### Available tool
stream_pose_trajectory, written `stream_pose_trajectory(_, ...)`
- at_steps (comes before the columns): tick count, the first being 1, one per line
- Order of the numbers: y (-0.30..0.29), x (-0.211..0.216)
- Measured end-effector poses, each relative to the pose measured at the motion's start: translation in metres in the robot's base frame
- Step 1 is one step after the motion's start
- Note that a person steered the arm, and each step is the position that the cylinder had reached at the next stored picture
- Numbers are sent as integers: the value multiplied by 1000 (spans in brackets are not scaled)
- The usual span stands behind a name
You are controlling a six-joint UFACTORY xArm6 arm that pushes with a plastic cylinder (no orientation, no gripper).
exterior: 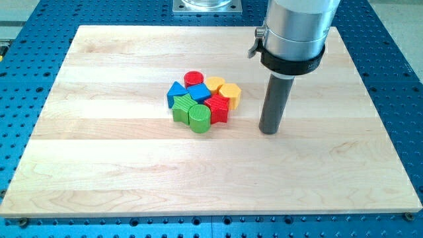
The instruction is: Point your arm at the bottom left side of the green star
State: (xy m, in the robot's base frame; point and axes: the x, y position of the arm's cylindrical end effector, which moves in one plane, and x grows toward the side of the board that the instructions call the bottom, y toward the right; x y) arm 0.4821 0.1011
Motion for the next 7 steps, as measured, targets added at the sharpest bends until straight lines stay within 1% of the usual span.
stream_pose_trajectory(1, -8, 2)
stream_pose_trajectory(2, -24, 25)
stream_pose_trajectory(3, -46, 29)
stream_pose_trajectory(4, -74, 23)
stream_pose_trajectory(5, -117, 34)
stream_pose_trajectory(6, -160, 29)
stream_pose_trajectory(7, -202, -2)
